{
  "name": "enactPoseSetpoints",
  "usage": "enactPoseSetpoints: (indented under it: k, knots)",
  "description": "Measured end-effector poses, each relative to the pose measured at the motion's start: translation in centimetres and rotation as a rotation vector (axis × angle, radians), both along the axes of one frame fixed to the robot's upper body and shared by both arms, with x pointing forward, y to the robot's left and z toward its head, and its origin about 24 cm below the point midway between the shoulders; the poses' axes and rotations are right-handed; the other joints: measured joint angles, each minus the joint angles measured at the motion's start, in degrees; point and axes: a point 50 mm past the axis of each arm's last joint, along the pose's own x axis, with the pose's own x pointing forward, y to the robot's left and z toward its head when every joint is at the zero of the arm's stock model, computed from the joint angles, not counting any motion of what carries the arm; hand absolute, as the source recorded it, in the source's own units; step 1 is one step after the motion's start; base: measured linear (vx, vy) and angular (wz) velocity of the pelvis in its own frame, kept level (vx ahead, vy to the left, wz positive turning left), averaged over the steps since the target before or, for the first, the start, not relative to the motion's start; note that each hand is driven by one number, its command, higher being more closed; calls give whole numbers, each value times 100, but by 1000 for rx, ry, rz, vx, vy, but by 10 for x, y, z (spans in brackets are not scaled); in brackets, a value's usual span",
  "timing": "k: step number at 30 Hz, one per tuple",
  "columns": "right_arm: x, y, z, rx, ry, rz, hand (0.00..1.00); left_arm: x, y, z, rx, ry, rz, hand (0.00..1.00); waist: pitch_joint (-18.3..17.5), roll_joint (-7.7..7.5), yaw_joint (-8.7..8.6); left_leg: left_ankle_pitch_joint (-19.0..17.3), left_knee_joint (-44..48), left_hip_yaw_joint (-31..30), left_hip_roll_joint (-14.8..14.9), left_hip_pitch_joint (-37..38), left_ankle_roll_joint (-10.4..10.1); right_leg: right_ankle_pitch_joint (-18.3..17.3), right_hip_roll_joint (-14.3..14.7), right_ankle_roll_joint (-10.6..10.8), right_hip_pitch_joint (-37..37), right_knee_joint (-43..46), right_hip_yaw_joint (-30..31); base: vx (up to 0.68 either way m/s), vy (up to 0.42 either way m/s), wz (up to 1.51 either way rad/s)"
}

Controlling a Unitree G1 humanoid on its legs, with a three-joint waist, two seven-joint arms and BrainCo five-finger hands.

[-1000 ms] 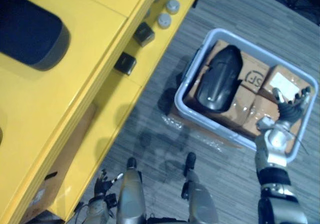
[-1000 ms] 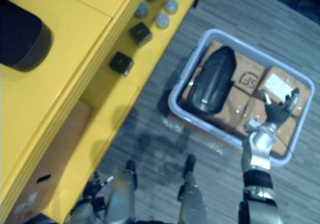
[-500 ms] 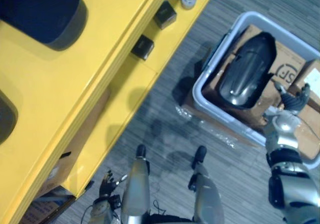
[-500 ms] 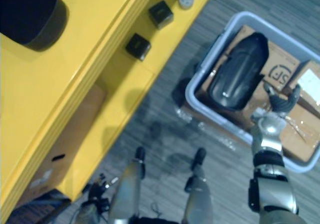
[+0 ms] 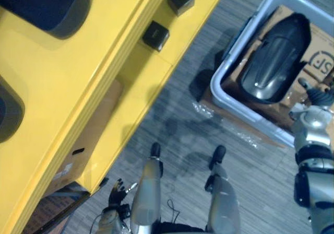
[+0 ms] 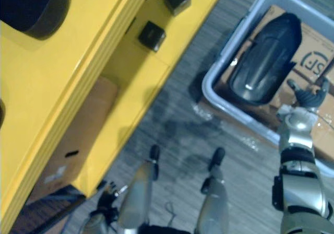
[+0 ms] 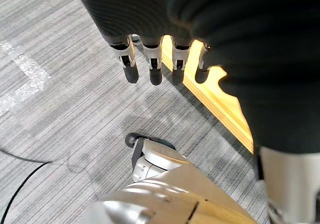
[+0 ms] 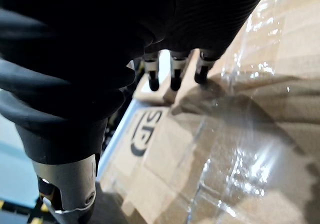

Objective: Walk over and take plastic housings, then place them on the shelf

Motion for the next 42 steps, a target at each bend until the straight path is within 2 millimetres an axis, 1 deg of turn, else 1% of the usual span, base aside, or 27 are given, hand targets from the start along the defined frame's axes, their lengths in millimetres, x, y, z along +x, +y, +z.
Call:
enactPoseSetpoints:
  k: [3,5,8,9,11,13,16,22,24,26,29,31,32,34,36,38,42]
  knots:
    - [4,5,9,-61,-26,8,0,1,-2,1,36,-8,5,0,3,15,-2,124,-169,-1,-80,-3,11,0,-78,0,-69,21,-8,-17,-5,8]
    - [3,7,15,-93,-54,-13,0,1,-1,3,81,-23,55,0,4,51,8,130,-174,-9,-83,-3,8,0,-78,0,-70,22,-13,-6,-3,3]
    - [1,11,30,-153,-136,-77,0,1,-2,4,110,-34,105,0,1,112,8,130,-171,-10,-83,-5,8,1,-78,-1,-71,26,-12,0,0,0]
    - [1,12,34,-163,-155,-89,0,1,-2,4,112,-35,109,0,1,116,8,130,-171,-10,-83,-5,8,1,-78,-1,-71,26,-12,0,0,0]
    - [-2,19,50,-208,-253,-125,0,1,-2,5,114,-45,114,0,-1,118,7,130,-170,-11,-84,-5,8,0,-78,-1,-70,26,-12,0,0,0]
    - [-4,22,59,-237,-308,-156,0,1,-2,5,108,-50,115,0,-1,118,7,130,-164,-12,-85,-4,8,0,-78,-1,-70,28,-12,0,0,0]
    - [-9,27,67,-258,-382,-203,0,0,-2,5,85,-60,109,0,0,118,-19,130,-159,-9,-85,2,8,-1,-78,-2,-70,31,-8,0,0,0]
    - [-27,18,63,-232,-454,-329,0,-1,-1,7,56,-88,86,0,7,100,-74,128,-161,27,-69,74,8,-19,-73,-32,-63,116,47,-9,-1,-2]
    - [-28,18,64,-212,-480,-329,0,-1,-1,7,34,-92,97,0,8,95,-107,126,-163,49,-58,99,7,-37,-68,-36,-61,142,80,-40,-1,-7]
    - [-26,23,62,-170,-491,-289,0,-3,1,6,26,-88,98,0,10,63,-162,128,-162,65,-43,105,4,-46,-58,-43,-69,149,112,-42,-2,-6]
    - [-19,27,48,-84,-425,-208,0,-3,1,6,23,-83,95,0,10,27,-165,135,-180,86,-26,106,-7,-52,-46,-50,-99,149,134,-30,-9,-5]
    - [-11,33,32,-7,-347,-134,0,-4,0,5,8,-73,108,0,8,13,-137,145,-215,114,-23,102,-18,-43,-50,-38,-147,160,150,0,-10,-5]
    - [-8,34,27,2,-320,-117,0,-5,0,4,3,-70,114,0,8,13,-129,148,-225,114,-23,102,-17,-42,-51,-37,-150,161,149,0,0,0]
    - [-3,37,11,49,-252,-73,0,-5,-1,4,-6,-71,105,0,8,13,-94,176,-266,96,-28,104,-17,-40,-55,-36,-152,164,133,36,-6,5]
    - [0,37,5,80,-228,-54,0,-4,-2,4,-15,-74,91,0,8,14,-45,207,-311,49,-42,106,-18,-40,-66,-36,-154,164,121,33,-3,9]
    - [7,38,11,121,-241,-16,0,-5,-3,3,-30,-72,81,0,7,15,-35,293,-408,19,-87,121,-17,-41,-103,-37,-154,171,93,17,-3,16]
    - [18,47,24,131,-257,47,0,-10,-5,-2,-49,-38,60,0,4,20,-8,403,-570,19,-140,208,-11,-45,-166,-39,-153,211,70,-23,-6,8]
